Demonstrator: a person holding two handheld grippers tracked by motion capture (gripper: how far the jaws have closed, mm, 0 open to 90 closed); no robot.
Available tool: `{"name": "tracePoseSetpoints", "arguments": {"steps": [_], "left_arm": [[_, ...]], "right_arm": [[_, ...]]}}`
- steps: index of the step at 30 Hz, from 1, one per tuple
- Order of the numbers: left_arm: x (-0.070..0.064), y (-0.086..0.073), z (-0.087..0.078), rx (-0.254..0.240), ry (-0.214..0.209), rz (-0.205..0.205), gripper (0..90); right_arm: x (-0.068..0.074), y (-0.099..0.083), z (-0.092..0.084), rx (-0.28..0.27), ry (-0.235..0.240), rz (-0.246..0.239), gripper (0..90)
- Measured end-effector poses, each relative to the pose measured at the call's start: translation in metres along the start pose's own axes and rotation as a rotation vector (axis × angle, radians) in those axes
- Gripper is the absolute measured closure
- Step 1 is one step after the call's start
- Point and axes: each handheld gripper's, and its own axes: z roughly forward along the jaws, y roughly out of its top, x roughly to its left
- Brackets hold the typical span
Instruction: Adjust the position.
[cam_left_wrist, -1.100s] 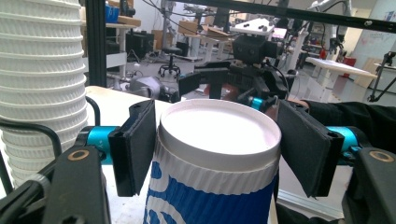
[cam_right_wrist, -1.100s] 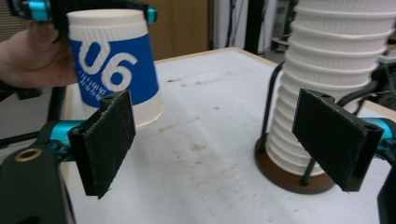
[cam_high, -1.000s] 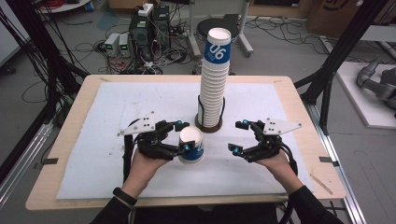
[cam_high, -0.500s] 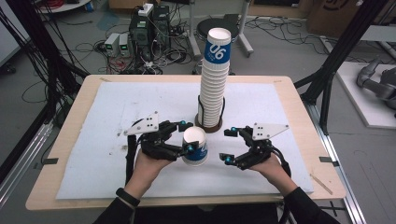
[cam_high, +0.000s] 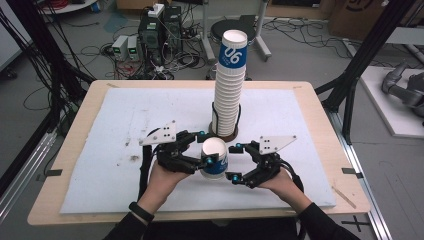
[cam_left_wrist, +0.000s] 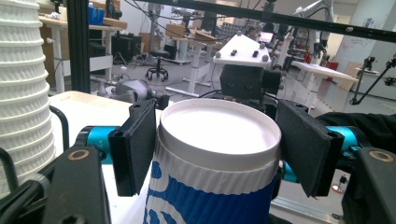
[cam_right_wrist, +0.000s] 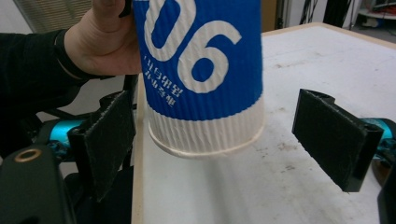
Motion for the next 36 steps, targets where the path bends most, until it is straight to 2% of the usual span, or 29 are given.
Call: {"name": "tracePoseSetpoints", "arguments": {"steps": [10, 23, 26, 31, 36], "left_arm": [[-0.004, -0.002, 0.011, 0.006, -0.022, 0.001, 31.0], [-0.007, -0.004, 0.017, 0.000, -0.035, -0.004, 31.0], [-0.007, -0.005, 0.017, 0.004, -0.036, -0.006, 31.0], [-0.007, -0.005, 0.017, 0.010, -0.036, -0.007, 30.8], [-0.007, -0.003, 0.017, 0.036, -0.039, -0.007, 29.8]], "right_arm": [[0.004, -0.001, 0.013, 0.021, 0.010, 0.012, 13.8], [0.008, -0.002, 0.021, 0.034, 0.011, 0.034, 13.9], [0.008, -0.002, 0.021, 0.048, 0.001, 0.019, 16.8], [0.007, -0.001, 0.020, 0.061, 0.012, 0.003, 19.1], [0.006, -0.001, 0.019, 0.077, 0.010, -0.011, 20.0]]}}
